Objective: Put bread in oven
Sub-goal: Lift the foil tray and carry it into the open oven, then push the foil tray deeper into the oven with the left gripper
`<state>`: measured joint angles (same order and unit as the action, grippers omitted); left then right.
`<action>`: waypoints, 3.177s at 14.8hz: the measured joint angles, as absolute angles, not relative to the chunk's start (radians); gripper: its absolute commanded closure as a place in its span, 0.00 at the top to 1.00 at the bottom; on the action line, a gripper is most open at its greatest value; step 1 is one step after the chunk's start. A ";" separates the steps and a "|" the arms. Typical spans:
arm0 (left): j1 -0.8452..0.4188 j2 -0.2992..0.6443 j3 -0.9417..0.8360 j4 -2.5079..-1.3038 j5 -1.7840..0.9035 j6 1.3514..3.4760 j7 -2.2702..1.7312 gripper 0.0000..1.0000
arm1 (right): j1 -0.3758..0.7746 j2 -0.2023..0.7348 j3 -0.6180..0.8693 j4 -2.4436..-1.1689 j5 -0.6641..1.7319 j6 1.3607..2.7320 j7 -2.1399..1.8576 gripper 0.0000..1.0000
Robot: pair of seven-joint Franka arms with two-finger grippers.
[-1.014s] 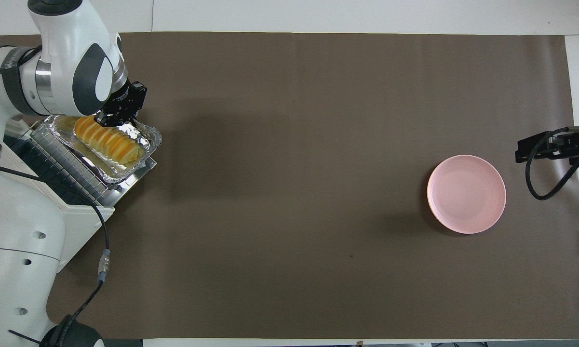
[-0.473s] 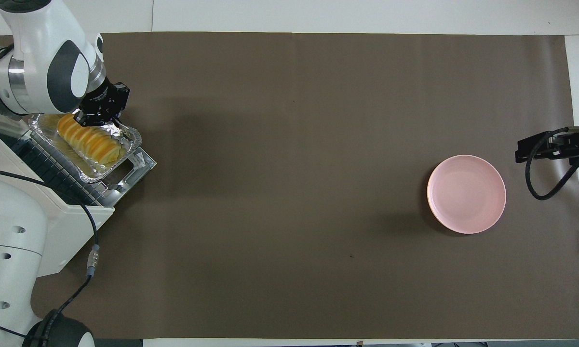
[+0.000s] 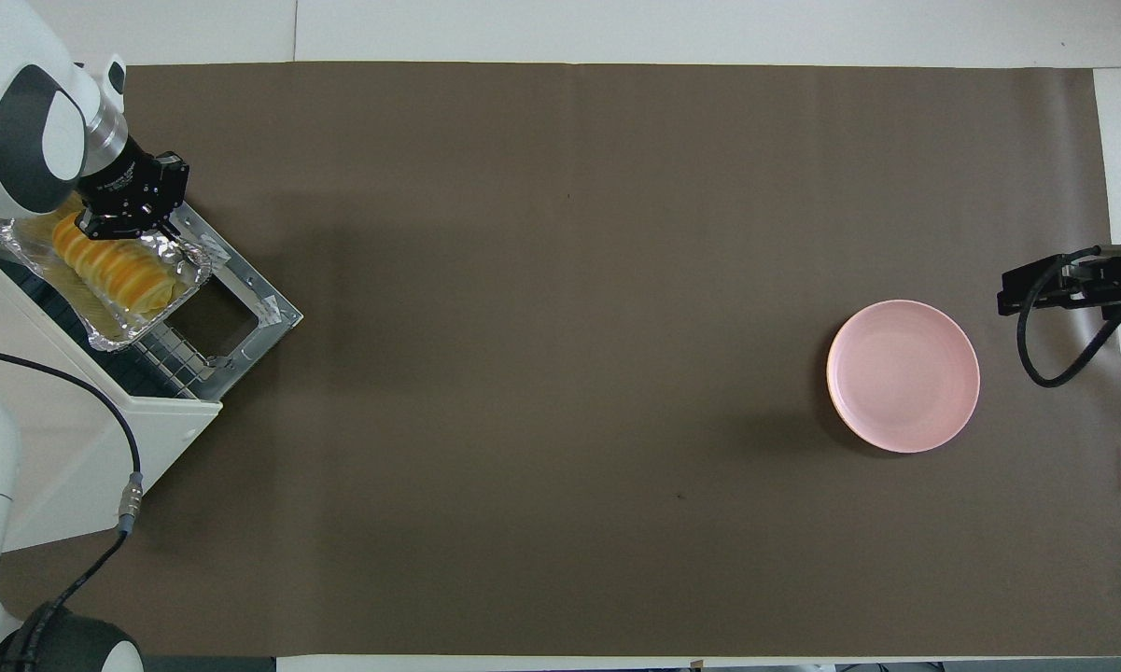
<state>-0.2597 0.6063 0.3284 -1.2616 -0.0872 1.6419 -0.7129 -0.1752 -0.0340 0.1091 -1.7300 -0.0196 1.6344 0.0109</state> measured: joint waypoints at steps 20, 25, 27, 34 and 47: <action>-0.248 0.528 0.332 -1.450 -0.087 1.729 -0.731 0.00 | -0.175 -0.034 0.109 -1.730 -0.020 1.634 0.011 1.00; -0.249 0.517 0.334 -1.477 -0.062 1.737 -0.731 0.00 | -0.175 -0.034 0.109 -1.730 -0.020 1.634 0.011 1.00; -0.252 0.507 0.334 -1.496 -0.048 1.738 -0.731 0.00 | -0.175 -0.034 0.109 -1.730 -0.020 1.634 0.011 1.00; -0.252 0.489 0.335 -1.513 -0.041 1.739 -0.723 0.00 | -0.175 -0.034 0.109 -1.730 -0.020 1.634 0.011 1.00; -0.245 0.466 0.345 -1.547 -0.023 1.739 -0.722 0.00 | -0.175 -0.034 0.109 -1.730 -0.020 1.634 0.011 1.00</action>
